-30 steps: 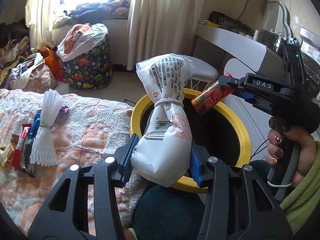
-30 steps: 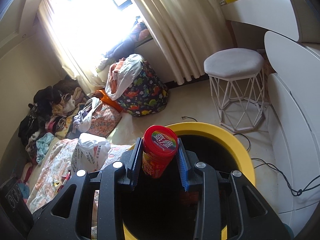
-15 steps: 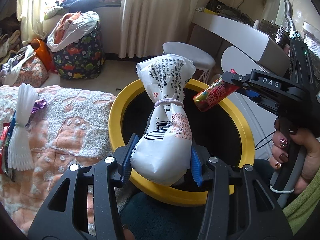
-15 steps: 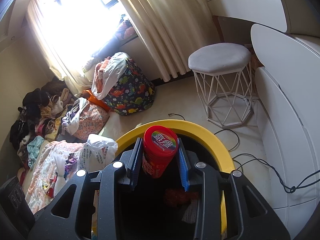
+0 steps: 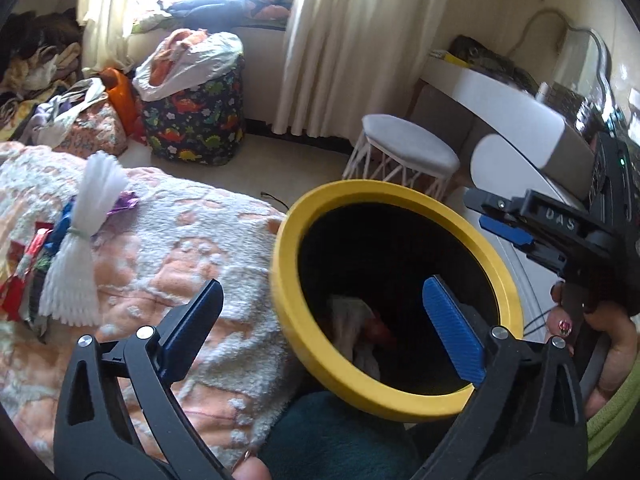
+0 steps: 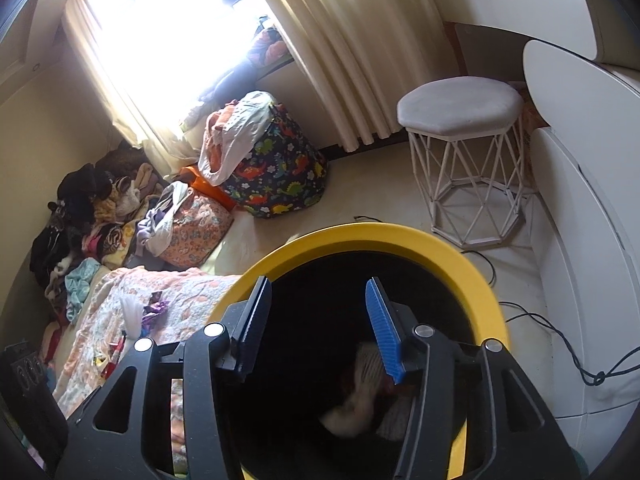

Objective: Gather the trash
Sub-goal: 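Move both open tools back over the remaining trash on the bed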

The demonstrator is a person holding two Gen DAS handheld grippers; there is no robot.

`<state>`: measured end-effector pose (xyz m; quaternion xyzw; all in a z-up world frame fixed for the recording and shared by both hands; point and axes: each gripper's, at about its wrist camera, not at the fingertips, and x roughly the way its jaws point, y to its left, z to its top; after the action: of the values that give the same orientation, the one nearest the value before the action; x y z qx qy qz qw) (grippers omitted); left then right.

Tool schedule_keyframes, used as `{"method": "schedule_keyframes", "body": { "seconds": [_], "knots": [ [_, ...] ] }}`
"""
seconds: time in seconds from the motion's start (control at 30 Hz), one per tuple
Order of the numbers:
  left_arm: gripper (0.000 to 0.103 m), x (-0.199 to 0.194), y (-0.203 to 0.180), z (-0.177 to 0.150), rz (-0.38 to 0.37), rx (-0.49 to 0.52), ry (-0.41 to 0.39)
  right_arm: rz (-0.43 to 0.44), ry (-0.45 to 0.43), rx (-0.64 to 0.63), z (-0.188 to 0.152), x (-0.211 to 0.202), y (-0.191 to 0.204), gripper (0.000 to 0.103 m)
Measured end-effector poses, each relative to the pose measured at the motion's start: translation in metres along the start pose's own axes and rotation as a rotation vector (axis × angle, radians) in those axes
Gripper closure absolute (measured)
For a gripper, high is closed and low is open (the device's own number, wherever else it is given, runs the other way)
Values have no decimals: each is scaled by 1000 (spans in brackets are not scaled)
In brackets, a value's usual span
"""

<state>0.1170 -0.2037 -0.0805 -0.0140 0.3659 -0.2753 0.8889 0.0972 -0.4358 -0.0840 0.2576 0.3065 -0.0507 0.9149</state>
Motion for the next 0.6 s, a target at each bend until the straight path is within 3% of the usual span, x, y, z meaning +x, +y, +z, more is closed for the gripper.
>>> {"method": "schedule_keyframes", "body": {
  "seconds": [0.6],
  "knots": [
    [11, -48, 54, 3, 126, -106, -109, 109, 13, -154, -17, -4, 71, 48]
  ]
}}
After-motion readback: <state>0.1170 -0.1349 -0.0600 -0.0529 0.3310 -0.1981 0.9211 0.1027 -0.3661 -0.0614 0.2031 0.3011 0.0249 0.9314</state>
